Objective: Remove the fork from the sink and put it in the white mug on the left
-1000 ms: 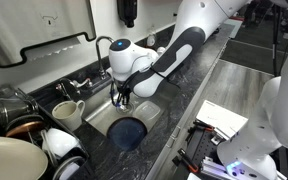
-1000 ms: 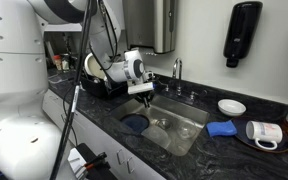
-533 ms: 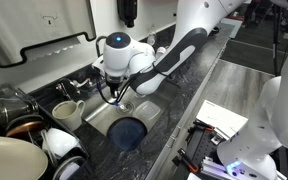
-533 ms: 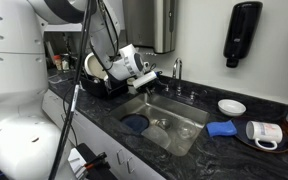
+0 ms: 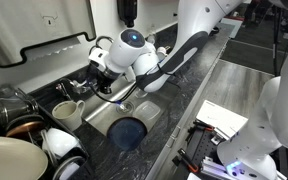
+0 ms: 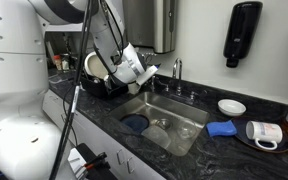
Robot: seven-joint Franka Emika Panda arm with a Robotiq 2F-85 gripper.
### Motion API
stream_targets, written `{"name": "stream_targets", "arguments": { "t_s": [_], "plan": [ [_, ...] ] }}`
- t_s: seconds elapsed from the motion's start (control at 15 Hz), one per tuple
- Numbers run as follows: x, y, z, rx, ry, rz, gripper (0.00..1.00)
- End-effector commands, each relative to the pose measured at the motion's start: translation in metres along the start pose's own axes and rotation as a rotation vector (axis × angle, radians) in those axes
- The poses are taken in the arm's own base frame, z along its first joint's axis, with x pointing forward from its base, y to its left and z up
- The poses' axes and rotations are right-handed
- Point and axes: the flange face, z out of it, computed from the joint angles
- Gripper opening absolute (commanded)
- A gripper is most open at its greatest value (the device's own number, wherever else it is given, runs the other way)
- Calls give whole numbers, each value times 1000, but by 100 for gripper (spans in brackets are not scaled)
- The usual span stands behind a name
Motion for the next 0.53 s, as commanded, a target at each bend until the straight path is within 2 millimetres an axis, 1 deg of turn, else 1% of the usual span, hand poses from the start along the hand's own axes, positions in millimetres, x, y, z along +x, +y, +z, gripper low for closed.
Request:
{"name": "stream_targets", "arguments": {
  "t_s": [0.0, 0.07, 0.13, 0.2, 0.33, 0.47],
  "plan": [
    [-3, 3, 9, -13, 120, -51, 4],
    [-1, 1, 12, -10, 152, -53, 4],
    [-2, -4, 16, 3, 169, -50, 4],
    [0, -1, 4, -7, 119, -33, 15],
    [-2, -7, 12, 7, 144, -36, 15],
    [-3, -9, 15, 12, 148, -34, 15]
  ]
}}
